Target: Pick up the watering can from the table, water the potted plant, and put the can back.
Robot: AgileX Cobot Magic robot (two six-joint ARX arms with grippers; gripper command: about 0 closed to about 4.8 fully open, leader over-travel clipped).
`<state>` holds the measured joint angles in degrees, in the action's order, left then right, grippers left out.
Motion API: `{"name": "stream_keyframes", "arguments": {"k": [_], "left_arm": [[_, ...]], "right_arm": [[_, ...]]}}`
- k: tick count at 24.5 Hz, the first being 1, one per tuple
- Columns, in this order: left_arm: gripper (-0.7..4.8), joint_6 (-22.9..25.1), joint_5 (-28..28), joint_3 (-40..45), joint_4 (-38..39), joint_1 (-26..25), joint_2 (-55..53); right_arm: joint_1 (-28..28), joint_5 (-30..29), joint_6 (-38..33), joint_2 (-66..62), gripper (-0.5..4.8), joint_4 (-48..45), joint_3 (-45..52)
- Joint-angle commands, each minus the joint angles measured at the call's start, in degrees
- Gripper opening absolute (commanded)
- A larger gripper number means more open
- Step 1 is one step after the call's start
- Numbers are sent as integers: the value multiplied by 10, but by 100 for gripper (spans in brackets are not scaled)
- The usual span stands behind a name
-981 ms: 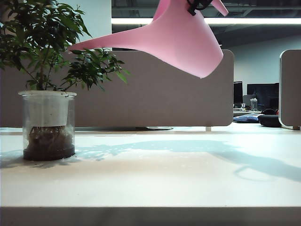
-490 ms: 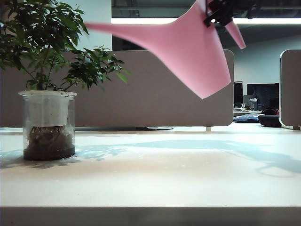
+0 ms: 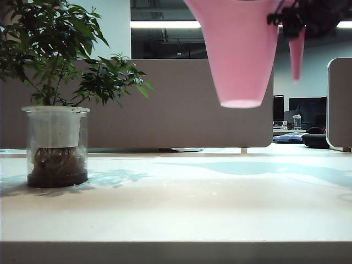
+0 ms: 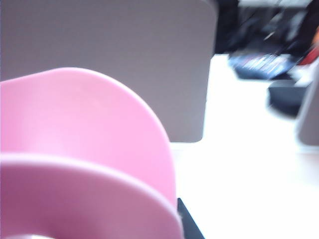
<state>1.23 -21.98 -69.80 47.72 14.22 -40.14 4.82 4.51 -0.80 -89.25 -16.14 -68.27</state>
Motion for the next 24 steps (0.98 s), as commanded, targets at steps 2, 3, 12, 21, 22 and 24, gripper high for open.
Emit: {"name": "stream_keyframes", "arguments": {"k": [2, 3, 12, 21, 22, 24], "left_arm": [[-5, -1, 3, 0, 6, 0, 1], [-5, -1, 3, 0, 7, 0, 1], [-5, -2, 29, 0, 19, 0, 1], [-5, 10, 44, 0, 20, 0, 1], [-5, 14, 44, 0, 20, 0, 0], [-5, 14, 44, 0, 20, 0, 0]], "right_arm": [[-10, -46, -36, 5, 165, -109, 68], [-10, -46, -36, 5, 165, -125, 85], [-7, -2, -36, -16, 165, -297, 234], [-2, -17, -37, -66, 165, -312, 247], [-2, -17, -37, -73, 167, -309, 247], [-2, -17, -37, -73, 180, -301, 248]]}}
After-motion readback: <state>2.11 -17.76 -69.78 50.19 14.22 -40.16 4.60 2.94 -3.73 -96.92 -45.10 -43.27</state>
